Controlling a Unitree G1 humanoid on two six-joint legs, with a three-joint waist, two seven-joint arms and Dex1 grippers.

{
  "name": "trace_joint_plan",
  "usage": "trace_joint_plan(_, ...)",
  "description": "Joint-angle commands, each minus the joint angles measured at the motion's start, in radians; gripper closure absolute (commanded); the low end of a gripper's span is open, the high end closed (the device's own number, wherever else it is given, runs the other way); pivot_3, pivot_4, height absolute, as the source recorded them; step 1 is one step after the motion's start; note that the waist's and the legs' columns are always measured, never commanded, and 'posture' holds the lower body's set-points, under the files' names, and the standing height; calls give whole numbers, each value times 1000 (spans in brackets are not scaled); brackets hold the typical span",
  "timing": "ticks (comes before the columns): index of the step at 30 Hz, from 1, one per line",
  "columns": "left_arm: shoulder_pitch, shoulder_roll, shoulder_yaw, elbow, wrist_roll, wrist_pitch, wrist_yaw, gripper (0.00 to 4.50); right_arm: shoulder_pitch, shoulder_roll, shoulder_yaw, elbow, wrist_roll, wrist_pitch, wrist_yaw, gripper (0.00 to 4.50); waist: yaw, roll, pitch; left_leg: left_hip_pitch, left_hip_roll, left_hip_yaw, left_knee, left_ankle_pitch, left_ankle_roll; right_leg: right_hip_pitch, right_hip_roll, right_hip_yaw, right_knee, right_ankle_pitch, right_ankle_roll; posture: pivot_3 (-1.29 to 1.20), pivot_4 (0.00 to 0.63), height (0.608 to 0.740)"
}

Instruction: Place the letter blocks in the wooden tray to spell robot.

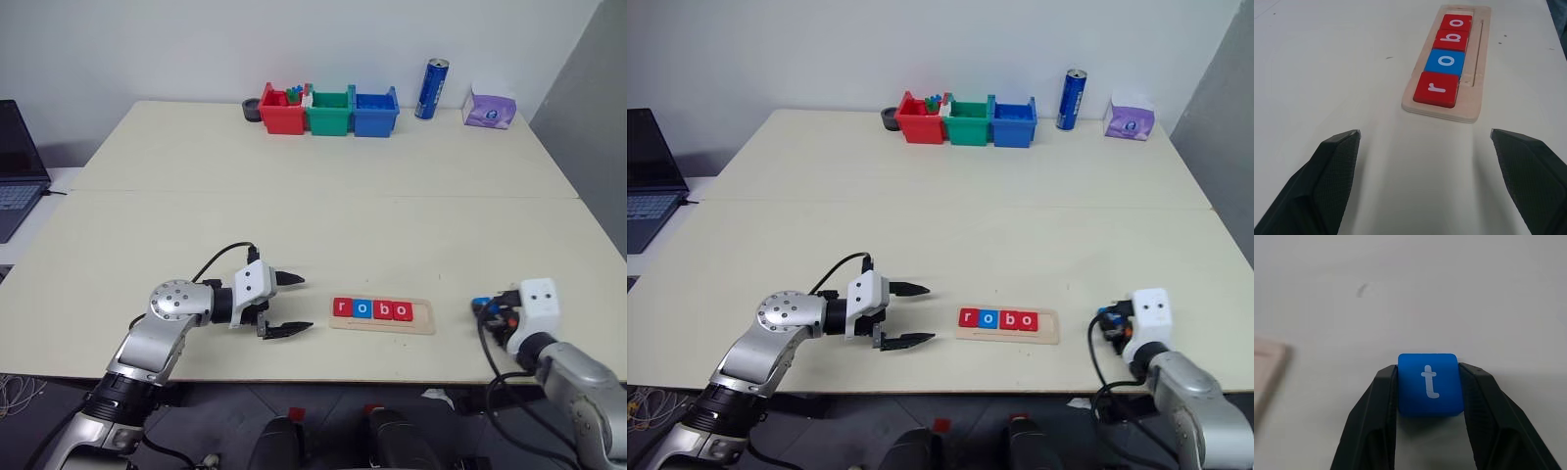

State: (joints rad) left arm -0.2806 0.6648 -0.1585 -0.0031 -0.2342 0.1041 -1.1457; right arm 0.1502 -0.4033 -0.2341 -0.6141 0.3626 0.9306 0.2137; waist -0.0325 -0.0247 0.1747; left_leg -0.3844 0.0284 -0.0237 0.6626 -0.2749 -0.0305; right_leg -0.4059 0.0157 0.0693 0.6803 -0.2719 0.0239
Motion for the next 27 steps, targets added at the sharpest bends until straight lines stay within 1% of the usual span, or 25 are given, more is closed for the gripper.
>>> trace_joint_plan(1,-3,-1,13,-21,-5,-13,3,0,22,-13,61,-47,-34,-1,-11,3034,0,0,0,0,0,0,0,0,0,0,0,0,0,0,0,0,150,740)
trace_joint_plan(6,-7,-8,6,-16,1,-19,4,0,30,-19,80,-13,-67,-35,-12,3034,0,-1,-1,0,0,1,0,0,0,0,0,0,0,0,0,0,150,740)
trace_joint_plan(8,-5,-11,3,-19,3,-20,5,0,28,-21,65,10,-86,-55,-19,2276,0,-1,-1,1,0,1,0,0,0,0,1,0,0,0,0,0,150,740)
trace_joint_plan(10,-1,-14,1,-23,6,-20,7,0,26,-21,48,20,-89,-69,-19,1661,0,-2,-1,1,0,1,0,0,0,0,1,0,0,0,0,0,150,740)
trace_joint_plan(12,3,-16,0,-29,8,-19,9,0,21,-20,26,9,-68,-61,-9,963,0,-2,-1,1,0,1,0,0,0,0,1,0,0,0,0,0,150,740)
trace_joint_plan(14,4,-17,-1,-31,10,-19,9,0,14,-31,0,-12,-29,-40,22,172,0,-1,-1,1,0,1,0,0,0,0,1,0,0,0,0,0,150,740)
trace_joint_plan(15,4,-17,-1,-32,11,-18,9,0,11,-45,-12,-22,-11,-34,47,38,0,-1,-1,1,0,1,0,0,0,0,1,0,0,0,0,0,150,740)
trace_joint_plan(20,1,-17,-3,-34,12,-14,8,0,-14,-185,-76,-25,78,-45,224,38,0,-1,0,0,0,1,0,0,0,0,1,0,0,0,0,0,150,740)
trace_joint_plan(22,-3,-16,-4,-33,14,-14,6,0,-28,-267,-80,-4,100,-66,315,38,0,-1,0,1,0,1,0,0,0,0,1,-1,0,0,0,0,150,740)
trace_joint_plan(25,-14,-19,-7,-29,17,-12,6,0,-56,-416,-40,41,124,-122,506,38,0,-2,0,0,-1,1,0,0,0,0,1,-1,0,0,0,0,150,740)
trace_joint_plan(27,-22,-23,-10,-25,20,-11,8,0,-71,-497,19,91,84,-204,602,38,0,-2,0,1,-1,2,0,0,0,0,1,-2,0,0,0,0,150,740)
